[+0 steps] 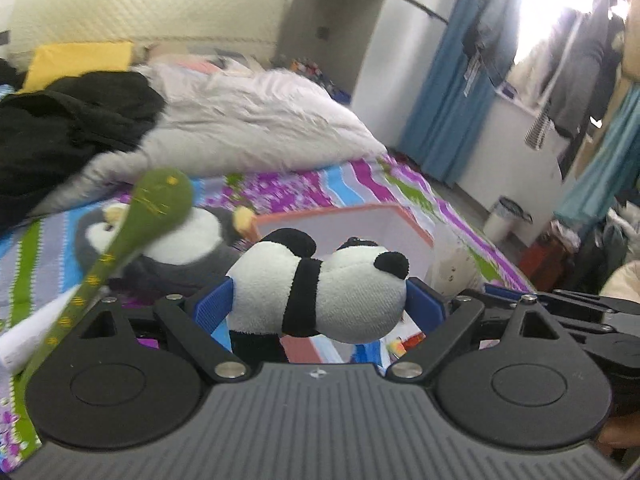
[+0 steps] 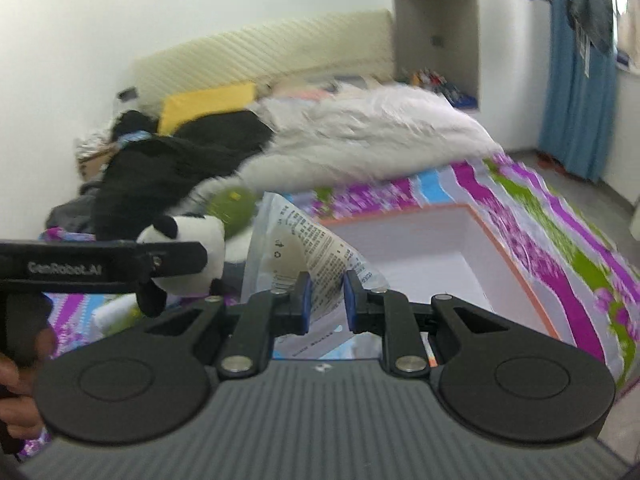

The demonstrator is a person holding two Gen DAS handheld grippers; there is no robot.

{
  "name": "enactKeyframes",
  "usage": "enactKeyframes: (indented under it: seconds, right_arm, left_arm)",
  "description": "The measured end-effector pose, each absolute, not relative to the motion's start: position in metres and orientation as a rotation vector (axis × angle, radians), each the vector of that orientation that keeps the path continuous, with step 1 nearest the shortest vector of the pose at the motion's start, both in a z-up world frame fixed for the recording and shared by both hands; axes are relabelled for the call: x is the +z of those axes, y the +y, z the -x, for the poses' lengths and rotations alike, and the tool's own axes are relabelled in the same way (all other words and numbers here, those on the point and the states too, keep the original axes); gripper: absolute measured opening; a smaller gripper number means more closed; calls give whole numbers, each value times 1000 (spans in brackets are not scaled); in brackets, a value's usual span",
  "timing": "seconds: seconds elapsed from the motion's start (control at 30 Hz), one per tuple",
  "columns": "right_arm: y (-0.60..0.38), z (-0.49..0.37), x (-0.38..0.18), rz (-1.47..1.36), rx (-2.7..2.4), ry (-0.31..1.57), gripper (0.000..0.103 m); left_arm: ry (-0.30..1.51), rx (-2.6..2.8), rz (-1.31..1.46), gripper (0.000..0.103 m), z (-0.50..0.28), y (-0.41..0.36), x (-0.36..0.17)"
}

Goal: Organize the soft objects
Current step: 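Carry the panda with left gripper while right carries the bag over the box, then open left gripper dropping the panda while right releases the bag into the box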

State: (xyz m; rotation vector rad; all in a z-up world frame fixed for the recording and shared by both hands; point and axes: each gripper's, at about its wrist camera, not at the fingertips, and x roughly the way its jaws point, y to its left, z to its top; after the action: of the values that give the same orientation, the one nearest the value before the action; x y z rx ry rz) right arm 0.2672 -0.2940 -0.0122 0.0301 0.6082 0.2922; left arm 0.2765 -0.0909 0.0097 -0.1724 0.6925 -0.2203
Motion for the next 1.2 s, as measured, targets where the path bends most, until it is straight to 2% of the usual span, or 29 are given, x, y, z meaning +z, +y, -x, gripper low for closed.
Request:
enactKeyframes:
  seconds: [0.6,0.87,0.93,0.97,1.0,1.07,1.2]
  right_arm:
    - [-339,-381,-119,-72,203,870,21]
    - [-346,-407,-143,-91,203,931,22]
    - [-349,-412,-147,-91,182,947,25]
    - [-351,-413,-149,-95,175,952,33]
    - [-352,-414,-150,-101,166,958,47]
    - [-355,-415,-150,-121,161,961,57]
    - [-356,-408,-136,-137,166,933,55]
  left_arm:
    - [950,-297,124,93,-432,-161,-118]
    - [1002,-280,122,93,-461,-168,-146]
    - [1003,-287,134,95,-463,-167,-148]
    - [1015,-286,136,96,-466,-167,-150]
    - [1027,-286,136,97,-466,-167,-150]
    - [1030,-291,144,97,-467,-165,-149]
    - [997,-277,147,97,-458,-160,-133]
